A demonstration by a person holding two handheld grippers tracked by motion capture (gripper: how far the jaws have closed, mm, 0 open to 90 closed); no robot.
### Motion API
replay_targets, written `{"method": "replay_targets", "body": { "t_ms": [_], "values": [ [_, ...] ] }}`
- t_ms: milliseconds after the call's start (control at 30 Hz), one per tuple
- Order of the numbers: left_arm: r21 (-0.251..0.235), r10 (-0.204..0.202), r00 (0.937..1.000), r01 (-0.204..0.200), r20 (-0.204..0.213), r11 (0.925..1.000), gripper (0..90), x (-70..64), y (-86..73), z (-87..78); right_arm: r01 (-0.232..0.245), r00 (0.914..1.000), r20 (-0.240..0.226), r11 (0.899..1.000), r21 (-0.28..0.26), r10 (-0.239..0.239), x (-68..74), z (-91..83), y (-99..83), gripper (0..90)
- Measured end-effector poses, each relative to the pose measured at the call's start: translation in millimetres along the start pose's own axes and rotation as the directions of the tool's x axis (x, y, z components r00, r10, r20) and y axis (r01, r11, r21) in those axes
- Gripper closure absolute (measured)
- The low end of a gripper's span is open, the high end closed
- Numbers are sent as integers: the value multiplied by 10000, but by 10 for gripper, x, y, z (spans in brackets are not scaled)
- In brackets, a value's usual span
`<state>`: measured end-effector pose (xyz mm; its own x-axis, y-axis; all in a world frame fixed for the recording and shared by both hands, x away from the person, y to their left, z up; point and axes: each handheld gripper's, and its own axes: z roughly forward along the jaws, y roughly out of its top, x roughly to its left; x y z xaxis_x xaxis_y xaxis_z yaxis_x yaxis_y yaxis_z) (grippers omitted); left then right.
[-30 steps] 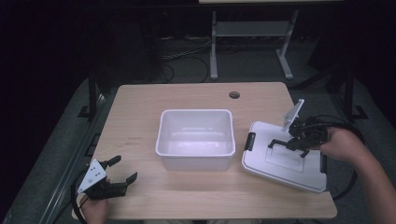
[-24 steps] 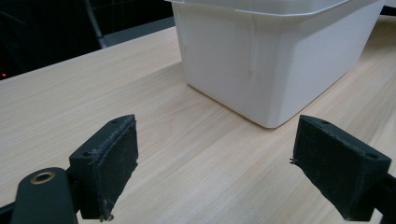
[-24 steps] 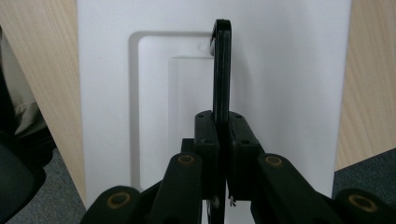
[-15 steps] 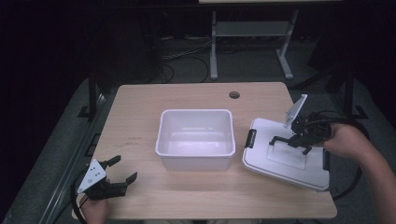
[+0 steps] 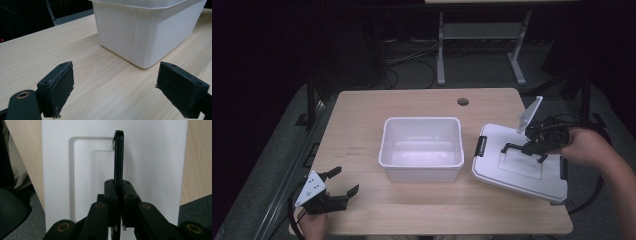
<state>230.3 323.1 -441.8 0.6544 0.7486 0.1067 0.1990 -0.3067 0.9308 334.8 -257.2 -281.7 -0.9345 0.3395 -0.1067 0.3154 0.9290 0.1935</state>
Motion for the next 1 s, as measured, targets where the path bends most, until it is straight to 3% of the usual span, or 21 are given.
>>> {"method": "replay_targets", "body": {
  "t_ms": [633,1000],
  "values": [
    [12,11,10000,-11,-13,10000,135,4,0,-5,313,9995,26,9995,8,-313,18,-282,137,842],
    [-16,-8,10000,8,-38,10000,136,12,-1,-17,620,9981,-4,9981,26,-620,35,-393,328,841]
  ]
}}
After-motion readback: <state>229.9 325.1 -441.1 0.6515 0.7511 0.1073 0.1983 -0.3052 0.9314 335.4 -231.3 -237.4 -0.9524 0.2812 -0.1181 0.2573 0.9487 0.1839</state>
